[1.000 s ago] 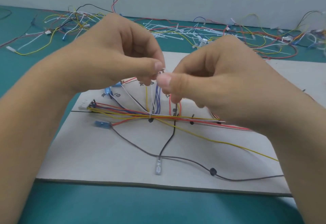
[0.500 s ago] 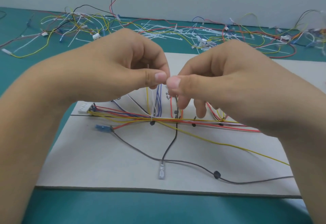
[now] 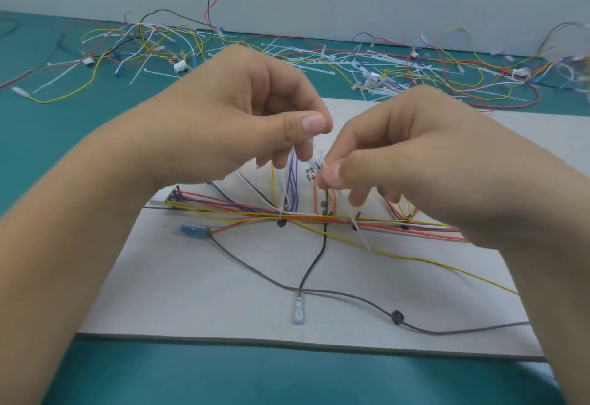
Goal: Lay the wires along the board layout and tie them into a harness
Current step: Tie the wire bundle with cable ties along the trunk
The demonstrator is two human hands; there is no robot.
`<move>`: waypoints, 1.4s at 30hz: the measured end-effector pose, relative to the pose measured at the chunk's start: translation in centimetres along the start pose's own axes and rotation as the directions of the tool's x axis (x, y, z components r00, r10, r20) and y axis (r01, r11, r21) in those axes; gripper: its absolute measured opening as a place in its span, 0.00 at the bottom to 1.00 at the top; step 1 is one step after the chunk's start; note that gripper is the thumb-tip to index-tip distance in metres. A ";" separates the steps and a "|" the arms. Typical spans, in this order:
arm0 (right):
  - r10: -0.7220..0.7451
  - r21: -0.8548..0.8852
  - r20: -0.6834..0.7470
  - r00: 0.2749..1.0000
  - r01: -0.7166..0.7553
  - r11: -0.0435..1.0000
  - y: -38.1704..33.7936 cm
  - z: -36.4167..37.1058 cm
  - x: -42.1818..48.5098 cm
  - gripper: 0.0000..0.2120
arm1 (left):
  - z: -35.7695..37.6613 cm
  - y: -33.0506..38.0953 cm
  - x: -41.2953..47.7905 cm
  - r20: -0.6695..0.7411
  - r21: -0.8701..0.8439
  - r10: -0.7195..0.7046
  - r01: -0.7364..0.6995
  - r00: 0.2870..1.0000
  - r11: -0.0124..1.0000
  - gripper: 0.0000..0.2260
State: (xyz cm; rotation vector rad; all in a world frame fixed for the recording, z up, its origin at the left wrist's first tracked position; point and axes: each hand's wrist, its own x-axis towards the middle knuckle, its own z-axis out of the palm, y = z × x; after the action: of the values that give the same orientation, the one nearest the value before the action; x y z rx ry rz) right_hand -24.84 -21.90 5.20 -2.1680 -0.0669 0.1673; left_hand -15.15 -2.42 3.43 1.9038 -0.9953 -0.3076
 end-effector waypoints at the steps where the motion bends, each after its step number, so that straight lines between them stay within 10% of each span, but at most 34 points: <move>1: -0.001 0.033 -0.002 1.000 0.001 0.999 0.0 -0.1 0.0 0.03 | -0.1 0.0 0.0 -0.003 -0.036 0.004 -0.004 1.000 0.999 0.10; 42: -0.185 0.184 -0.207 0.961 0.224 0.957 0.8 -0.4 0.8 0.07 | 1.2 0.1 0.2 -0.073 -0.109 0.007 -0.014 0.997 0.994 0.04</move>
State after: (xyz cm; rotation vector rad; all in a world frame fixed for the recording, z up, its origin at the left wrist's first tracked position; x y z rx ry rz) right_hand -24.03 -22.62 4.66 -1.9455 -0.1602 -0.1449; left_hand -15.79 -3.29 2.95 1.7977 -0.9220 -0.2797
